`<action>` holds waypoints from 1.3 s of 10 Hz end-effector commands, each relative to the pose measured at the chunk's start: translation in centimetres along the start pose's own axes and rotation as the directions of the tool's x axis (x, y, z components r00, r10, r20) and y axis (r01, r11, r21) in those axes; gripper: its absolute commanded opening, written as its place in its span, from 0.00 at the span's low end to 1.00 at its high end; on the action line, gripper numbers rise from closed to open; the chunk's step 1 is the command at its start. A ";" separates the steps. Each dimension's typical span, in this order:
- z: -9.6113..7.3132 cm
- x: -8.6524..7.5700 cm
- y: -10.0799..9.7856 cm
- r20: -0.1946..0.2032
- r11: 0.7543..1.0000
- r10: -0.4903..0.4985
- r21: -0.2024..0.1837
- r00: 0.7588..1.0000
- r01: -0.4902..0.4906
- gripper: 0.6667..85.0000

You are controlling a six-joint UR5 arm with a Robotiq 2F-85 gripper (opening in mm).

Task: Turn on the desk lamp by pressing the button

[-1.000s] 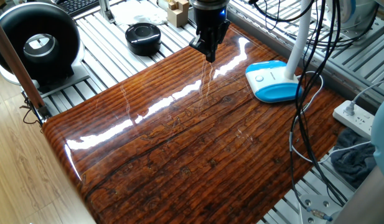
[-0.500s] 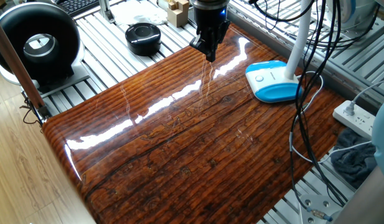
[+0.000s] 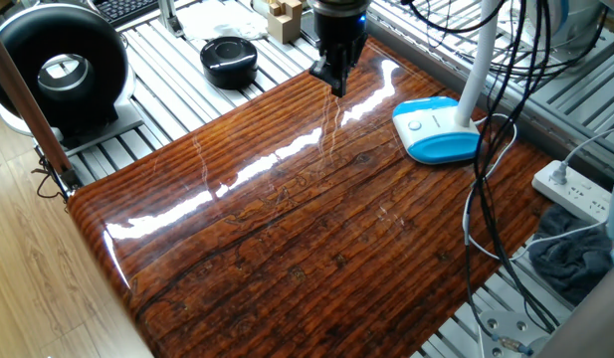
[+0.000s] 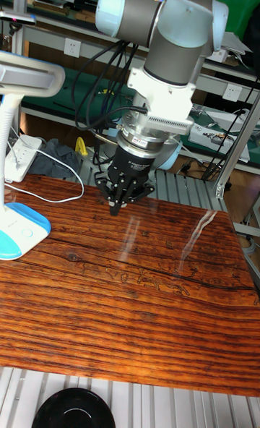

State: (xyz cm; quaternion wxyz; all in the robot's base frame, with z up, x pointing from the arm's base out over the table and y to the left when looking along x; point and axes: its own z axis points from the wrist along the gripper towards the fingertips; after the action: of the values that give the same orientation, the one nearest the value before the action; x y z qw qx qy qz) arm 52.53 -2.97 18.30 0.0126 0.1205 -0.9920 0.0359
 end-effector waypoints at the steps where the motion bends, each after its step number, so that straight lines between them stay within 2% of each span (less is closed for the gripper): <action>1: 0.6 1.0 -0.6 0.009 0.998 -0.059 0.000 0.998 0.059 0.00; 11: 0.6 1.4 -1.0 -0.008 0.997 -0.071 0.012 0.997 0.071 0.00; 12: 0.6 1.4 -0.8 -0.007 0.998 -0.060 0.006 0.998 0.060 0.00; 13: 0.6 1.2 0.1 0.001 0.999 -0.024 -0.027 1.000 0.024 0.00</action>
State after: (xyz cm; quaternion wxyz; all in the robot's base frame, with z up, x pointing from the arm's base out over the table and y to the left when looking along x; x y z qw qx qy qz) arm 51.34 -4.10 17.70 0.0179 0.1467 -0.9882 0.0399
